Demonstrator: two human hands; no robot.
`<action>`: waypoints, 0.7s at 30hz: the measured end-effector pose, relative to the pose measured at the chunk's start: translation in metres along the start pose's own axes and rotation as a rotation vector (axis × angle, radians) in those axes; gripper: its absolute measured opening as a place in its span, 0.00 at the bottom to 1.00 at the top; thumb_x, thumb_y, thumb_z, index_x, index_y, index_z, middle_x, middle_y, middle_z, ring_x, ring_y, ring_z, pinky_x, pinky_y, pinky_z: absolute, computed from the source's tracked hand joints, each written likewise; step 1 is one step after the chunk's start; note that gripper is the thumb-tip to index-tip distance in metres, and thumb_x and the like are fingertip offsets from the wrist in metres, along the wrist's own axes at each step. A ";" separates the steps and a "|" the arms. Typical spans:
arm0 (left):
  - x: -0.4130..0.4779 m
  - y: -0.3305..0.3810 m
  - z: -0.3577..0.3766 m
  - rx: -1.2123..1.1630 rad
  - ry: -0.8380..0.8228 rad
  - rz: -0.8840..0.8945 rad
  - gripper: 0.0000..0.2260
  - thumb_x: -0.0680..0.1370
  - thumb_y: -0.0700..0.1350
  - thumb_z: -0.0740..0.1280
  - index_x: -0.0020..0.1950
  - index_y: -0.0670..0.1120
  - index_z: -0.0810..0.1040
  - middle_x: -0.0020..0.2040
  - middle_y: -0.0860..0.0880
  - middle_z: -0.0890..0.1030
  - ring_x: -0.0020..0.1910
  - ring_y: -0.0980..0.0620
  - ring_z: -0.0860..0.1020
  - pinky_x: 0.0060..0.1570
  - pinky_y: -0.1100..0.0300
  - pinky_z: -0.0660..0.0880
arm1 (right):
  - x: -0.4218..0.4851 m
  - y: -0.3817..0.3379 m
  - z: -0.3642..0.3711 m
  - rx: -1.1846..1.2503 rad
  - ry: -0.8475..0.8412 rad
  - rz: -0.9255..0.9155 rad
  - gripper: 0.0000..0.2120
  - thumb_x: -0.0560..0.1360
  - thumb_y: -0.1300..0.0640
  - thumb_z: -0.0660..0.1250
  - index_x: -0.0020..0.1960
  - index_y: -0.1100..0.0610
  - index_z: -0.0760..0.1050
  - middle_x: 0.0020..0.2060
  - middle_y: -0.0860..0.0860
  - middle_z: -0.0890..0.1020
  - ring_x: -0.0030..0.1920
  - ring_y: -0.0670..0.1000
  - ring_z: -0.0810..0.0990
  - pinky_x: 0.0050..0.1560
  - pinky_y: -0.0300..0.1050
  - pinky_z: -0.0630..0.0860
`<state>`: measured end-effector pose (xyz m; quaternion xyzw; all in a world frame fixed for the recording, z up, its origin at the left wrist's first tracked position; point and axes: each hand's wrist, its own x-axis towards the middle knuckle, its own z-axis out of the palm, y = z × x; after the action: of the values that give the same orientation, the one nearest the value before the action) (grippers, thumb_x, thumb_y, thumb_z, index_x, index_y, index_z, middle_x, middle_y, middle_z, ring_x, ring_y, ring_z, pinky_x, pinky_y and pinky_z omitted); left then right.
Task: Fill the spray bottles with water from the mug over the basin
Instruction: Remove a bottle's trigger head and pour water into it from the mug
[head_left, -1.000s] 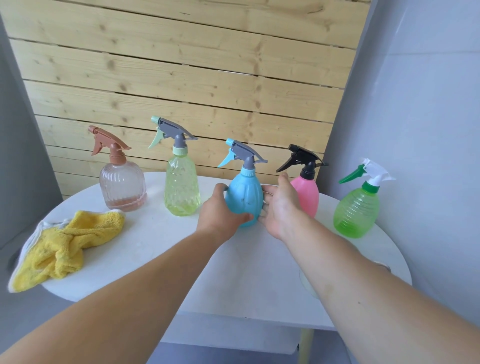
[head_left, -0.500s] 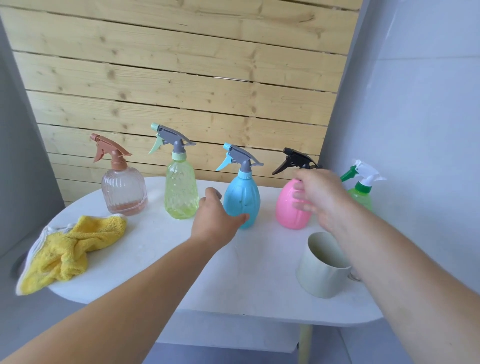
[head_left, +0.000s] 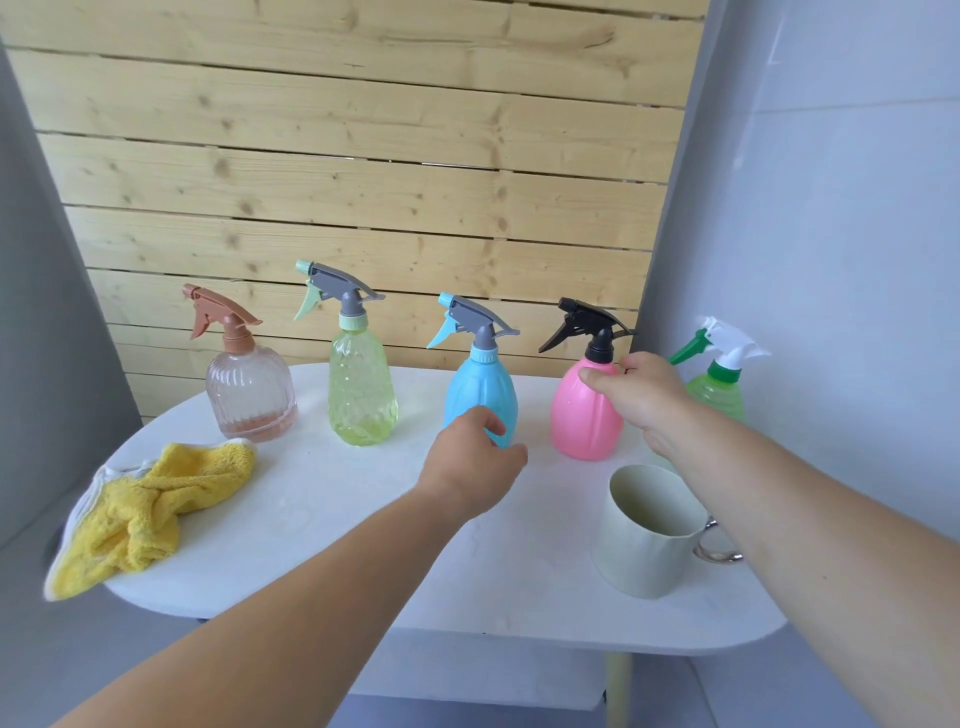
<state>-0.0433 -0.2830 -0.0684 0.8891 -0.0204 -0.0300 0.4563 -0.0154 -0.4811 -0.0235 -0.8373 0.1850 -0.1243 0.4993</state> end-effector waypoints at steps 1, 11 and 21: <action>0.001 -0.001 -0.001 0.022 0.058 -0.009 0.15 0.76 0.51 0.71 0.57 0.50 0.71 0.54 0.50 0.77 0.51 0.45 0.80 0.49 0.52 0.80 | 0.001 0.001 0.002 0.028 0.010 -0.006 0.27 0.72 0.47 0.74 0.66 0.59 0.73 0.61 0.53 0.77 0.59 0.56 0.76 0.57 0.48 0.72; 0.029 -0.016 0.003 -0.078 0.145 -0.063 0.29 0.73 0.48 0.76 0.69 0.49 0.66 0.61 0.50 0.75 0.53 0.47 0.74 0.49 0.54 0.74 | 0.013 0.010 0.009 0.078 0.007 -0.078 0.18 0.73 0.53 0.74 0.62 0.52 0.78 0.55 0.51 0.81 0.55 0.55 0.79 0.52 0.46 0.74; 0.035 -0.009 0.008 -0.059 0.203 -0.107 0.34 0.72 0.49 0.79 0.71 0.47 0.63 0.63 0.45 0.72 0.60 0.41 0.76 0.54 0.46 0.78 | 0.016 0.013 0.011 0.093 0.007 -0.110 0.20 0.74 0.53 0.73 0.65 0.53 0.77 0.56 0.51 0.81 0.55 0.54 0.78 0.50 0.44 0.70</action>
<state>-0.0089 -0.2865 -0.0811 0.8735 0.0742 0.0351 0.4798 0.0008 -0.4847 -0.0401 -0.8215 0.1346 -0.1629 0.5296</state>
